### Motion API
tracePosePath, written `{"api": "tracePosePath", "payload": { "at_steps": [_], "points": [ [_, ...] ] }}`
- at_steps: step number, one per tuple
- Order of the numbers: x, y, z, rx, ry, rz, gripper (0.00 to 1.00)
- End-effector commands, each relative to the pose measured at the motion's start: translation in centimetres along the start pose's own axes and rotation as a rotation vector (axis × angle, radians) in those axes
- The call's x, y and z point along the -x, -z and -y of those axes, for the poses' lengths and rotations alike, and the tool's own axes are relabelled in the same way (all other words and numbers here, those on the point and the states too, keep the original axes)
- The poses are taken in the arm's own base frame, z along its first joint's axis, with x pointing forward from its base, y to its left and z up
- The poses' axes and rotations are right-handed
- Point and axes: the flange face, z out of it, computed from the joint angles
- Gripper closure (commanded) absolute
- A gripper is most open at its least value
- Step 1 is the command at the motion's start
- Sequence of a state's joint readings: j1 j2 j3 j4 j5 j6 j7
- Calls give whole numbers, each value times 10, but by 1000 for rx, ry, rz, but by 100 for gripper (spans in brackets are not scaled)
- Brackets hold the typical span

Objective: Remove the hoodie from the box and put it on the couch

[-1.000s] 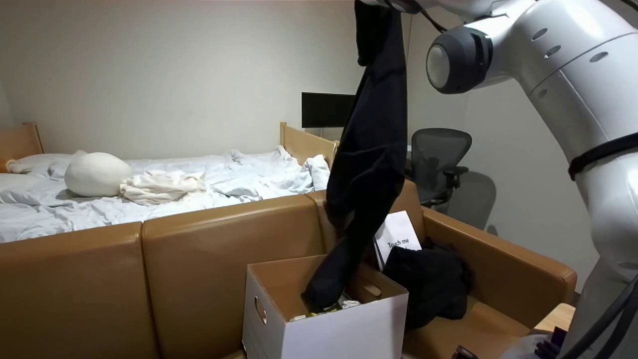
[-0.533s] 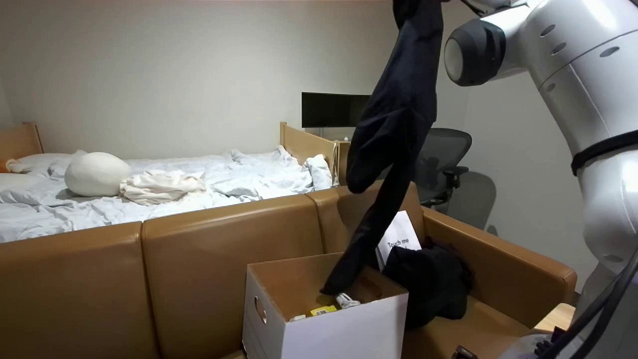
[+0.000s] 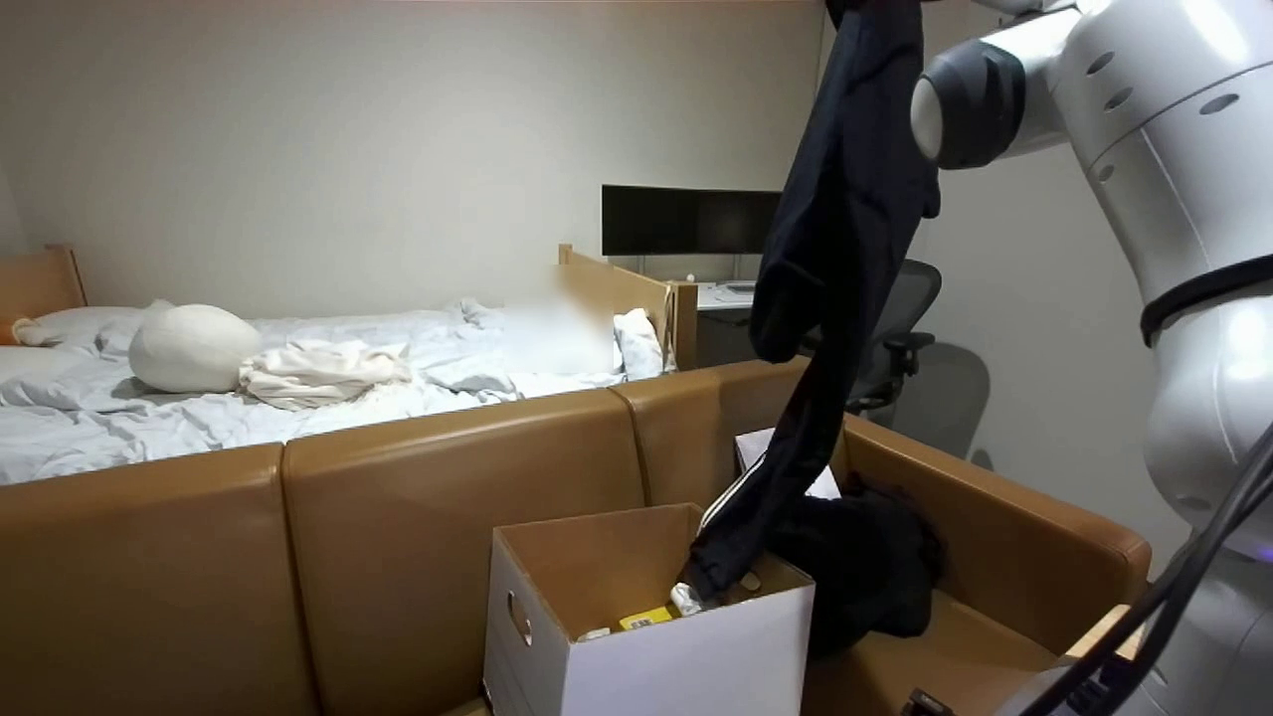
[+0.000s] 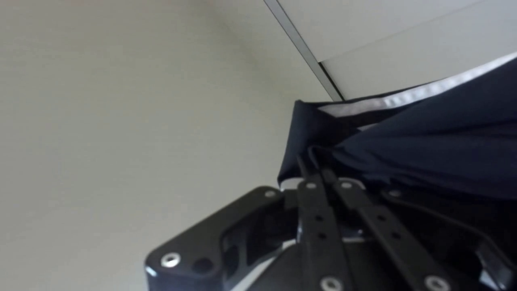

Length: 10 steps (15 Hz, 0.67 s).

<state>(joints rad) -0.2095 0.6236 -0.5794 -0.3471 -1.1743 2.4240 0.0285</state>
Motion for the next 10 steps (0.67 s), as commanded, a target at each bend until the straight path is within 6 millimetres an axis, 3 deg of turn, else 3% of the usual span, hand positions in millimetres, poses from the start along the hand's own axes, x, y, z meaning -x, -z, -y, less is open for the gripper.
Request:
{"api": "tracePosePath", "payload": {
  "at_steps": [1,3,7,10],
  "points": [
    [4,-4,4,31,-21,13,98],
    [20,-20,12,140,-55,13,99],
    [76,-68,32,320,-51,98,99],
    [109,-91,43,468,-33,164,99]
  ]
}}
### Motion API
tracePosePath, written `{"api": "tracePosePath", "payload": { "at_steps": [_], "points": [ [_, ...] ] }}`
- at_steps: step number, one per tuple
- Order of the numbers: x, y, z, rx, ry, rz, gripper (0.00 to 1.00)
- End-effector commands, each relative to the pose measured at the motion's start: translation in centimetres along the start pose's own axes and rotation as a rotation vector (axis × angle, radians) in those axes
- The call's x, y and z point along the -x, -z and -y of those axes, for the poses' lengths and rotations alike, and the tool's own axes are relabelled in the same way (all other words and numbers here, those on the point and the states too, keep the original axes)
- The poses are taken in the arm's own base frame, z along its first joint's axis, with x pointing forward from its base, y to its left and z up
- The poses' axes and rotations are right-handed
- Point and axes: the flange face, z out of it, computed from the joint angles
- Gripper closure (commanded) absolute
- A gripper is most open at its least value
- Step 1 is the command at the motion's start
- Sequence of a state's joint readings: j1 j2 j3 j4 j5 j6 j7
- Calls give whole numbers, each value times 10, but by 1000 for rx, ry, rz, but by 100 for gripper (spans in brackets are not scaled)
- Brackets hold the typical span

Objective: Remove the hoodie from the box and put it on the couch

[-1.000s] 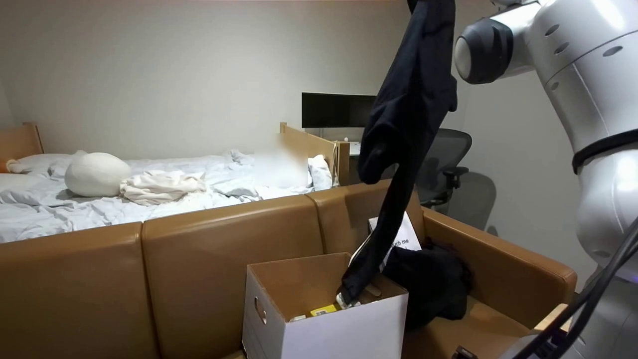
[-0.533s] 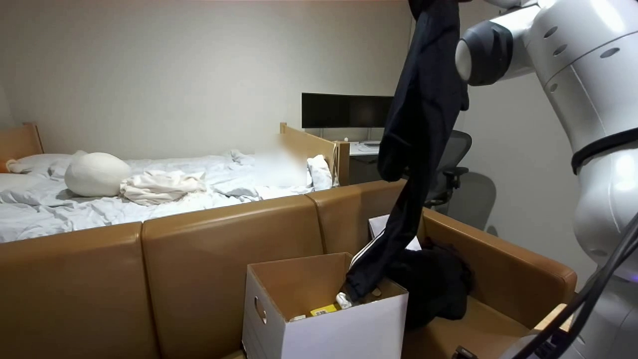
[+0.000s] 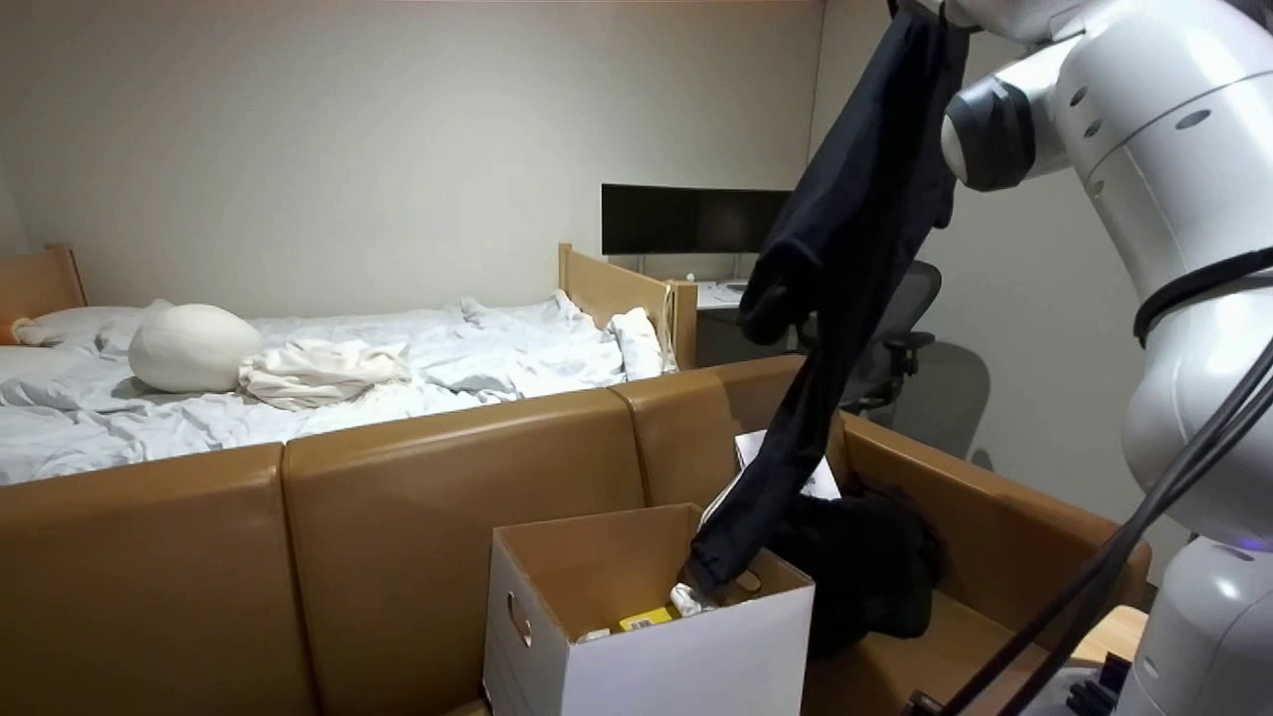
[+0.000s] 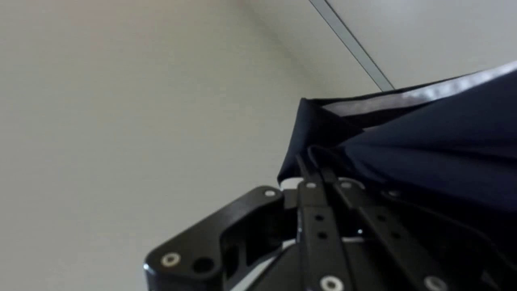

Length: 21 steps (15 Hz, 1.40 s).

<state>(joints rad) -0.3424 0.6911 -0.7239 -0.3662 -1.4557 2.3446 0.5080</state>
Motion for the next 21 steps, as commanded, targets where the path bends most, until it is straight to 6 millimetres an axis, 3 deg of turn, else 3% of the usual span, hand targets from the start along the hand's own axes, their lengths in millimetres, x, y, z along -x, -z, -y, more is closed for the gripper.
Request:
{"api": "tracePosePath", "payload": {
  "at_steps": [1,6,12,14,17,21],
  "points": [
    [31,-24,9,192,12,53,99],
    [52,-26,19,416,13,150,98],
    [54,2,53,509,-93,218,98],
    [49,15,63,474,-110,264,98],
    [24,47,86,260,-95,312,99],
    [2,63,83,65,-50,340,99]
  ]
}}
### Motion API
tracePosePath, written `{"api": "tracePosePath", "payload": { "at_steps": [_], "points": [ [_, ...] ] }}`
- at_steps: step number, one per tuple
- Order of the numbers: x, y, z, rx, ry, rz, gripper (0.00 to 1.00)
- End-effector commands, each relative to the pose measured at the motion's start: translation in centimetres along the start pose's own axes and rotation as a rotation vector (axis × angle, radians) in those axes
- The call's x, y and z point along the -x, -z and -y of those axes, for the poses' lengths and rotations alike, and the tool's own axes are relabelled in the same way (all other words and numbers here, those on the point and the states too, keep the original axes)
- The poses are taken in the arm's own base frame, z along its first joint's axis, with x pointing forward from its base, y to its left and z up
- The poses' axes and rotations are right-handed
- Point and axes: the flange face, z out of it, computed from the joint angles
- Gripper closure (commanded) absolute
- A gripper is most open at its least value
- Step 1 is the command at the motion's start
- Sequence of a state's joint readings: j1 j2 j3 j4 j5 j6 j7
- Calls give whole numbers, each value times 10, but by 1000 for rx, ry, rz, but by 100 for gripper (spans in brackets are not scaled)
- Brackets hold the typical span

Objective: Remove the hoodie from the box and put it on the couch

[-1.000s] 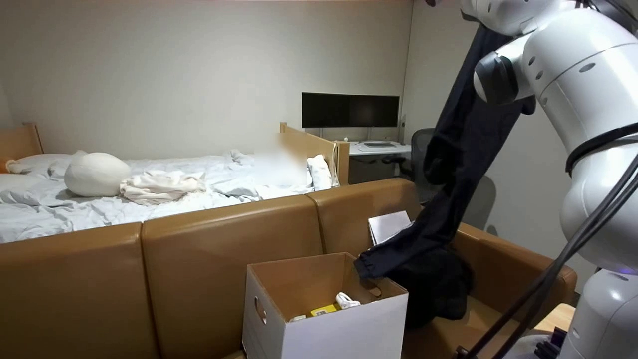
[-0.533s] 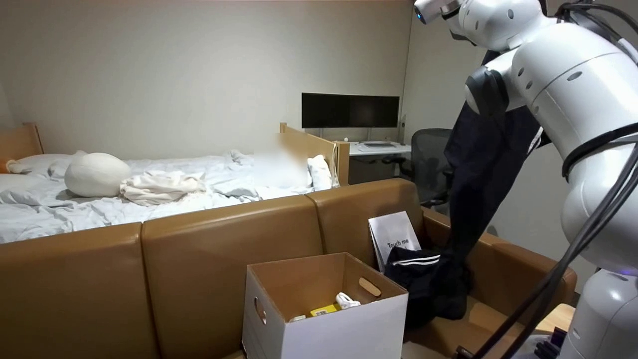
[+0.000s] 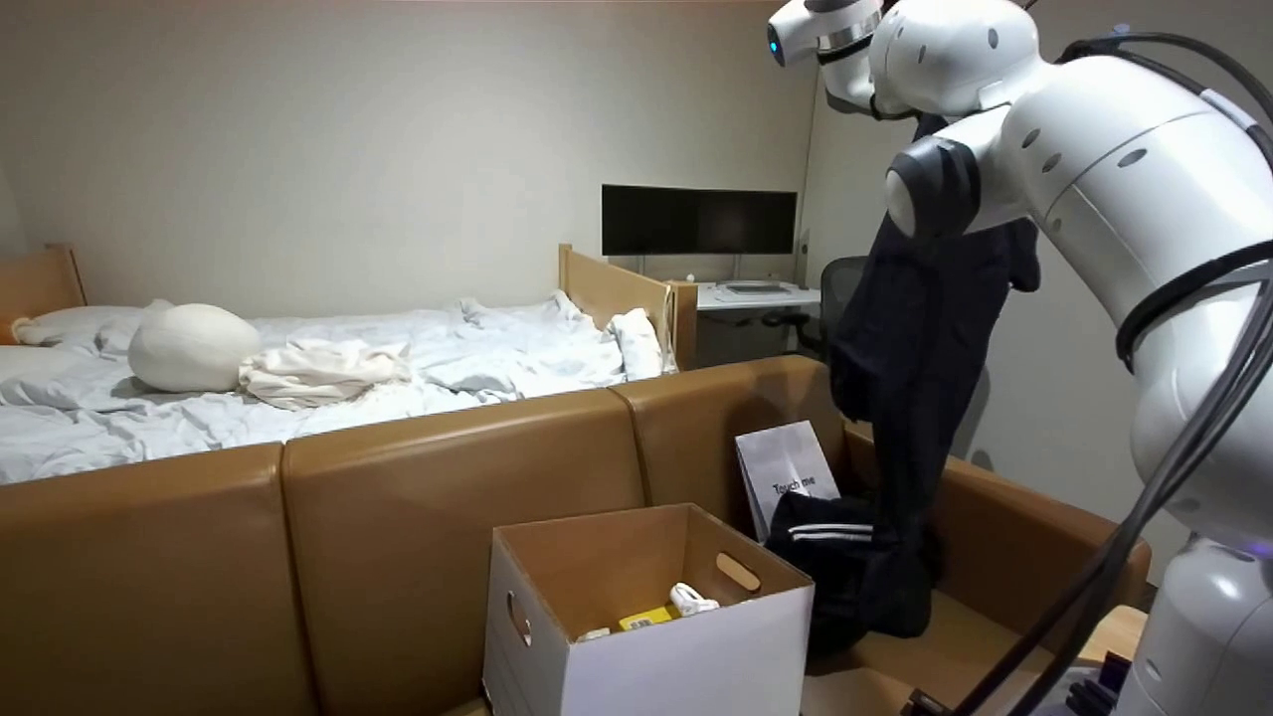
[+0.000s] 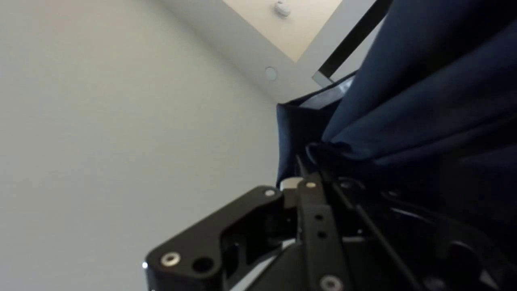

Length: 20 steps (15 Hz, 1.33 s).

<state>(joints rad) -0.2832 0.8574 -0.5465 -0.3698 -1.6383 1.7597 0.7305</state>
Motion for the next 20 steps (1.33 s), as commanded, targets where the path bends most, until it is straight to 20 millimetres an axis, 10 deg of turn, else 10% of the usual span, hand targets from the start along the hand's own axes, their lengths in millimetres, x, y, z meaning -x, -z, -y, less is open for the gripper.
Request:
{"api": "tracePosePath", "payload": {
  "at_steps": [1,13,20],
  "points": [
    [-17,5,-15,-159,105,12,99],
    [-20,61,1,-417,290,72,98],
    [23,87,63,-609,615,103,99]
  ]
}}
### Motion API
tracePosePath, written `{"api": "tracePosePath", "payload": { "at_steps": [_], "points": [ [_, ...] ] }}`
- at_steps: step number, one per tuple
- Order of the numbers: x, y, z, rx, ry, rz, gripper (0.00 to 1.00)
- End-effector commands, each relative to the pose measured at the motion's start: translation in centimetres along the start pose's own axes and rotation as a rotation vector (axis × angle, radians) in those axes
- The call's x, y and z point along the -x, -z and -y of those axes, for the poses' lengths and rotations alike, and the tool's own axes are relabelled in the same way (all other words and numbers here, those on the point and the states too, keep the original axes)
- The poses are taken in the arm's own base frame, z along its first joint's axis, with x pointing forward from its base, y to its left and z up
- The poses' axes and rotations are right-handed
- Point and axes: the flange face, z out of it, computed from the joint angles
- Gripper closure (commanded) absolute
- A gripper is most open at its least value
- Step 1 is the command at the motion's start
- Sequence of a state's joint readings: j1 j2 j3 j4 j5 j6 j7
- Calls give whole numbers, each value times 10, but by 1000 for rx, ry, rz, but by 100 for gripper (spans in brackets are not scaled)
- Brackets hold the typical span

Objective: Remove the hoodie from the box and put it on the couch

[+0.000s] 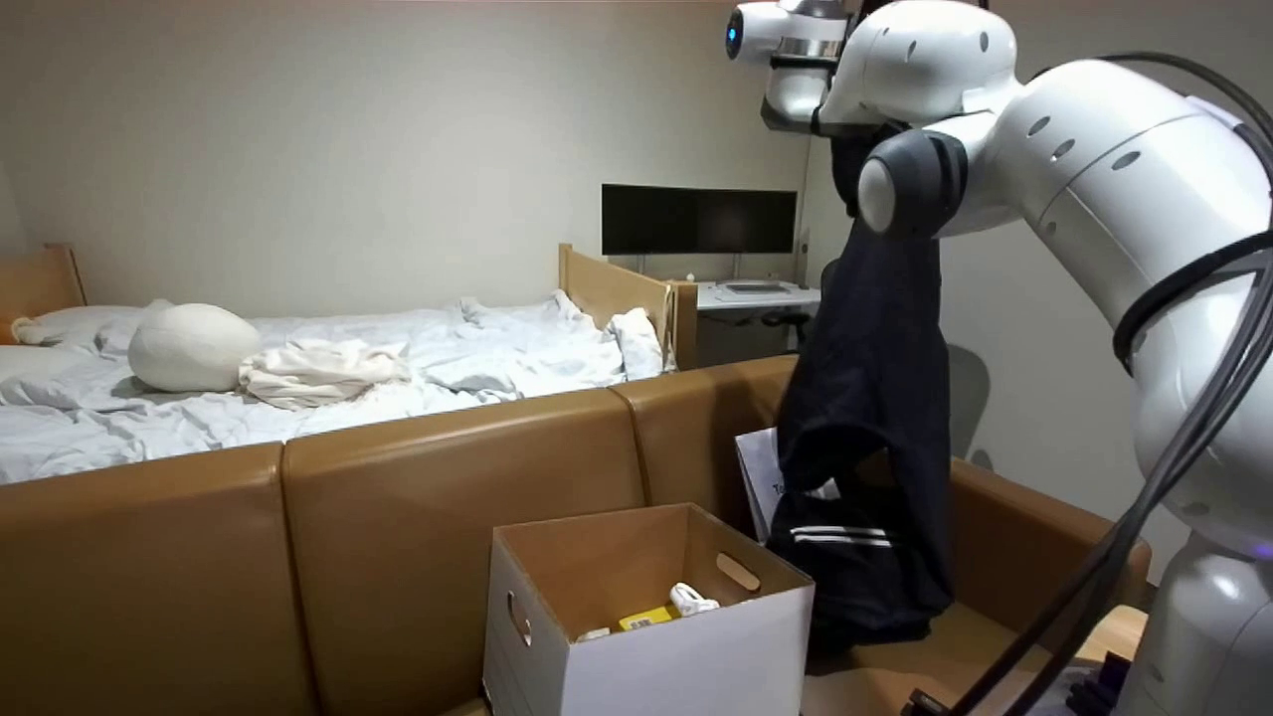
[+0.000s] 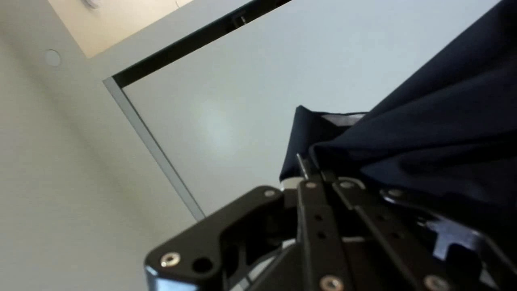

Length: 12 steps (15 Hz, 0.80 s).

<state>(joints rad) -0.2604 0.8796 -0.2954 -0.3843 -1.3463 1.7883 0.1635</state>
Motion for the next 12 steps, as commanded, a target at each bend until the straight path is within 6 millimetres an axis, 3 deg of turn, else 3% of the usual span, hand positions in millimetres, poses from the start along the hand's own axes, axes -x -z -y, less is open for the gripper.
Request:
{"api": "tracePosePath", "payload": {
  "at_steps": [1,7,9,10,12],
  "points": [
    [6,-4,24,-96,173,45,99],
    [23,17,70,-278,422,174,99],
    [21,24,57,-265,285,185,99],
    [22,21,74,-256,337,179,98],
    [20,25,66,-266,311,175,98]
  ]
}}
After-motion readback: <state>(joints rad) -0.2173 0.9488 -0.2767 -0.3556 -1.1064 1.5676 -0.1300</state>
